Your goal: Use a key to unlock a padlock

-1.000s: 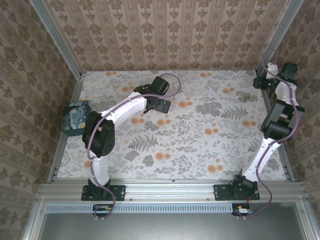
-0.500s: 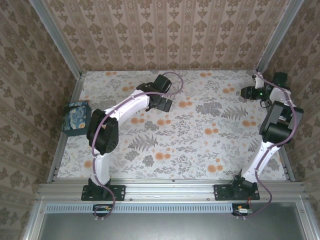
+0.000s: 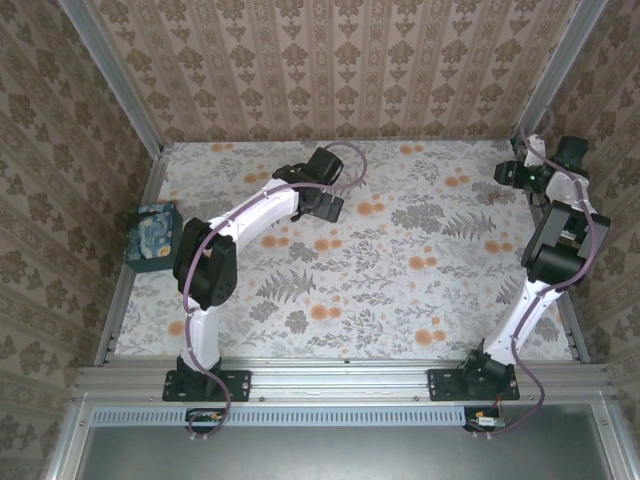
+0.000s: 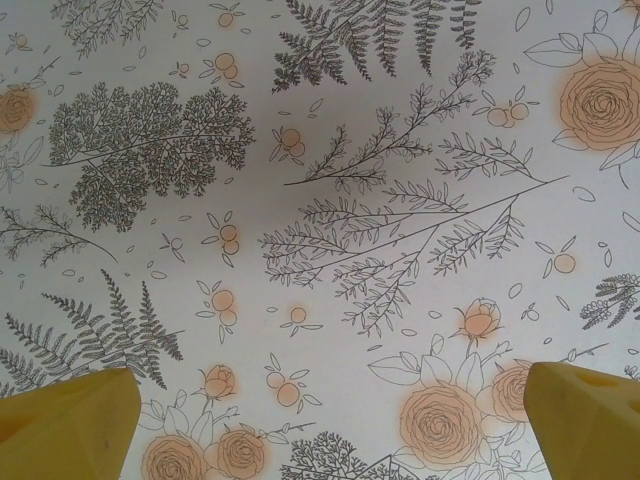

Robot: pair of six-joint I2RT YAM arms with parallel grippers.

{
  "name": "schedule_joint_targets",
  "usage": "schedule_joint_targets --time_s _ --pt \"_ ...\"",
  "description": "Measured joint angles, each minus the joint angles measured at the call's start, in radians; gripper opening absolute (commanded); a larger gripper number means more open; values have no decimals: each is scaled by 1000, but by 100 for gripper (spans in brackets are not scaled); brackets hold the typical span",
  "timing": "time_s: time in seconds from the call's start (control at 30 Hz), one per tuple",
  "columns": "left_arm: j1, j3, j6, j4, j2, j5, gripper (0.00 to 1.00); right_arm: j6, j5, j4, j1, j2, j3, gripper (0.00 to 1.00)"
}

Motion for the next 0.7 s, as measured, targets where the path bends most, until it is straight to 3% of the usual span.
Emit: schedule_joint_targets --time_s 0.33,0.7 --pt "0 0 -1 -6 0 -4 100 -24 80 -103 26 182 143 55" --pt "2 0 0 -5 11 -3 100 -42 180 -188 62 221 196 54"
